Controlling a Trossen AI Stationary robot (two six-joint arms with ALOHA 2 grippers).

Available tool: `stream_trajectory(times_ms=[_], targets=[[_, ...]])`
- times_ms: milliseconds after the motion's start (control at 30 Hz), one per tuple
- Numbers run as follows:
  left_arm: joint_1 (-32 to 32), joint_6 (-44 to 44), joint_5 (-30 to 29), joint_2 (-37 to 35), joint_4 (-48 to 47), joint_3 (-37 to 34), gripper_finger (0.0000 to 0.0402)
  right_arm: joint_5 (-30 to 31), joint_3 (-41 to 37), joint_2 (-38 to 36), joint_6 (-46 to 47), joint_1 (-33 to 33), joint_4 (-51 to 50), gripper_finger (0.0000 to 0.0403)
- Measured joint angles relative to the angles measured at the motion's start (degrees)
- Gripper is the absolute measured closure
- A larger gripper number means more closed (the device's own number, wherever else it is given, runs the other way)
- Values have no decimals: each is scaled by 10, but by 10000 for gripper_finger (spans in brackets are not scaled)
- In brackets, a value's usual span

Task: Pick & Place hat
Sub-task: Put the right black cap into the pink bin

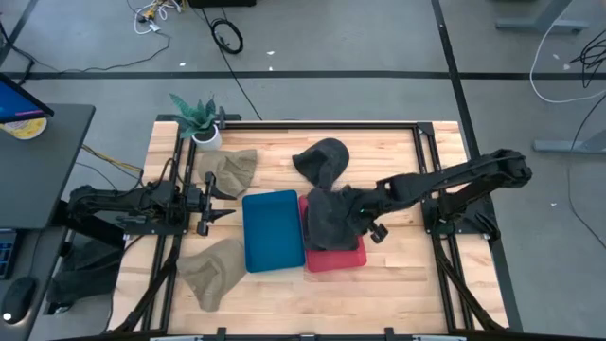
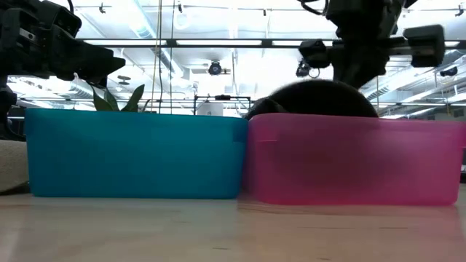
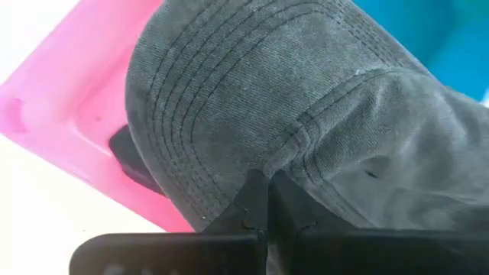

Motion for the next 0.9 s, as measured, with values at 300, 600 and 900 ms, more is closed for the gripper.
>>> stream_trajectory(times_ms=[300, 600, 900], targets=[[0, 0, 0, 0, 0, 0, 232, -38, 3, 105, 15, 12, 12, 403], [0, 0, 0, 0, 0, 0, 232, -51, 1, 144, 38, 1, 37, 403], [0, 0, 0, 0, 0, 0, 232, -50, 0, 121, 217, 2, 59, 351]])
